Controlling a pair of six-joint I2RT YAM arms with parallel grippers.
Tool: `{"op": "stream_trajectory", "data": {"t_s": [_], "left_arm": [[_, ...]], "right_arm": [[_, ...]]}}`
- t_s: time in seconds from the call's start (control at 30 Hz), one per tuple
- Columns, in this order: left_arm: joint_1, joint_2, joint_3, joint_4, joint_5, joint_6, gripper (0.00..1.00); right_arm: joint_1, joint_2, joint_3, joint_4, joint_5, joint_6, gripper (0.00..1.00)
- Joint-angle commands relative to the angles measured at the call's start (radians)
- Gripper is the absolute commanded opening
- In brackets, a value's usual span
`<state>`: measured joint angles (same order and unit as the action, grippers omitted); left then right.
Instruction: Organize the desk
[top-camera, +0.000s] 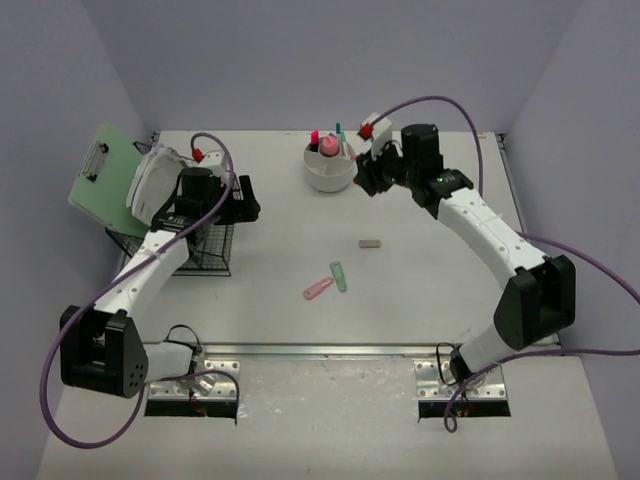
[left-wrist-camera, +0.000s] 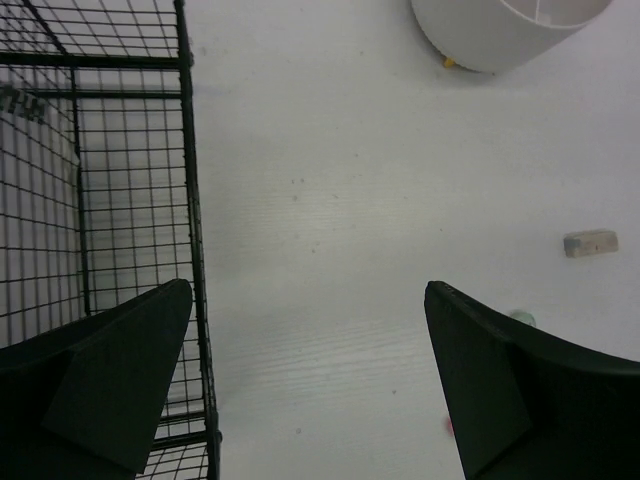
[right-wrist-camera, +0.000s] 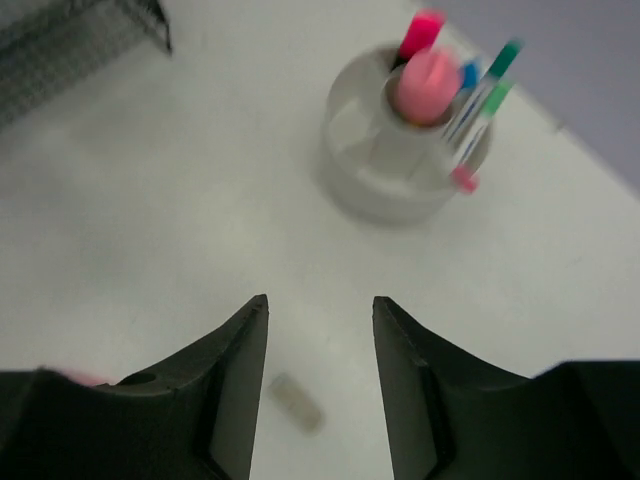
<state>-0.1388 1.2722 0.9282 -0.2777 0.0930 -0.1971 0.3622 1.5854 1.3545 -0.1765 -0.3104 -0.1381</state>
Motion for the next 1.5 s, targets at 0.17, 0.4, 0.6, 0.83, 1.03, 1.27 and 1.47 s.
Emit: {"op": "stream_trajectory", "data": {"t_s": [0.17, 0.4, 0.6, 0.83, 1.03, 1.27, 1.47], "left_arm": [[-0.007, -0.112, -0.06, 0.035, -0.156, 0.007, 1.0], [-0.005, -0.122, -0.045, 0.011, -0.164, -0.019, 1.0], [-0.005, -0.116, -0.051, 0.012, -0.175, -0.012, 1.0], [-0.004, -0.1, -0.047, 0.01, -0.182, -0.011, 1.0], [-0.004, -0.081, -0.033, 0.007, -0.185, -0.014, 1.0], [-0.004, -0.066, -0.029, 0.007, -0.19, -0.015, 1.0], [-0.004, -0.053, -0.019, 0.003, -0.18, -0.022, 1.0]], "right_arm": [[0.293, -0.029, -0.28, -0.311, 0.329, 0.323, 0.57], [0.304, 0.184, -0.117, -0.374, 0.34, 0.485, 0.7], [0.311, 0.299, -0.034, -0.396, 0.338, 0.541, 0.69], [0.312, 0.395, 0.024, -0.415, 0.348, 0.57, 0.65], [0.313, 0.471, 0.054, -0.429, 0.341, 0.581, 0.49], [0.313, 0.479, 0.031, -0.444, 0.325, 0.592, 0.31], [0.301, 0.406, 0.084, -0.449, 0.35, 0.522, 0.0]]}}
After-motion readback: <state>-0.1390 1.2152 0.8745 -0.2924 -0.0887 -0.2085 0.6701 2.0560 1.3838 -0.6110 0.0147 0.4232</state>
